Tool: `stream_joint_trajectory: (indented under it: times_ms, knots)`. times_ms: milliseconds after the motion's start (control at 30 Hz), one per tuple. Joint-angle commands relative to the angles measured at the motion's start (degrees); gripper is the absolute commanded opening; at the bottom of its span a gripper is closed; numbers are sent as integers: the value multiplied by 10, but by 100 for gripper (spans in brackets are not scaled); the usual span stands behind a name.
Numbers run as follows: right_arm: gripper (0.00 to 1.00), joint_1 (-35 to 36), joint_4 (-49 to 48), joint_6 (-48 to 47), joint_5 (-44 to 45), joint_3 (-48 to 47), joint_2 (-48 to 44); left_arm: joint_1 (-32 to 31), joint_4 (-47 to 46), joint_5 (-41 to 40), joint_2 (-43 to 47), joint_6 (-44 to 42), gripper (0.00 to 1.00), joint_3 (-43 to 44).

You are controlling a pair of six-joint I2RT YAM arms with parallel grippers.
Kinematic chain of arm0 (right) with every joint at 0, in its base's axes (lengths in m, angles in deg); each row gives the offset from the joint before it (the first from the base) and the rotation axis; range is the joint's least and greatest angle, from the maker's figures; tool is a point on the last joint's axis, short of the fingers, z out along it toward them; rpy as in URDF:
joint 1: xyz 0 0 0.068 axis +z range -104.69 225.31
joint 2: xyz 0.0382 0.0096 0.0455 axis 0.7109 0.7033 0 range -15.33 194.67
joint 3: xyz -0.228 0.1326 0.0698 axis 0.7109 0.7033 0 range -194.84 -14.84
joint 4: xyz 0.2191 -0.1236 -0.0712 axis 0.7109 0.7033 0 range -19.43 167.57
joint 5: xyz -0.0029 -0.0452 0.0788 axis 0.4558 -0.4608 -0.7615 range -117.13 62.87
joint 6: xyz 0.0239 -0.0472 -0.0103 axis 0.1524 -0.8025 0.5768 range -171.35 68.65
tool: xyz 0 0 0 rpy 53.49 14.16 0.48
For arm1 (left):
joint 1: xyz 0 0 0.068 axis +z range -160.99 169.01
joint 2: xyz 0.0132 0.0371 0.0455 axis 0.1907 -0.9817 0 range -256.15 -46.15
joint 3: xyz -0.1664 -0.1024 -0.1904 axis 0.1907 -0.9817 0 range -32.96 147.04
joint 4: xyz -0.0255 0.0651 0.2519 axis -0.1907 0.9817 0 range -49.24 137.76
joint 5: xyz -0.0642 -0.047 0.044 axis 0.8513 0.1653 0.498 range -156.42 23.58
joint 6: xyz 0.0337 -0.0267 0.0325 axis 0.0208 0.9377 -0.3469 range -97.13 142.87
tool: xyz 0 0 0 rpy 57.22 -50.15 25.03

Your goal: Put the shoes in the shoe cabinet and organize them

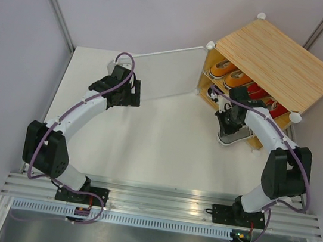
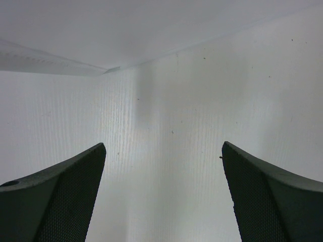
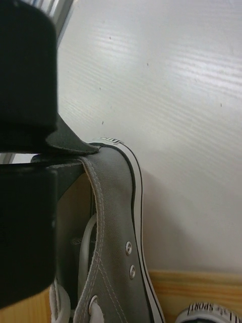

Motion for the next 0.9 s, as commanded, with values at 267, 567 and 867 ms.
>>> stream_joint_trajectory:
  times_ms: [267, 567, 867]
  knots:
    - [16, -14, -78, -44, 176, -11, 4, 4, 2, 19, 27, -1, 98, 6]
    - [40, -15, -81, -29, 207, -6, -3, 3, 2, 20, 27, -1, 98, 6]
    - [49, 29, -136, 107, 213, 46, -117, 3, 2, 21, 25, -1, 98, 7]
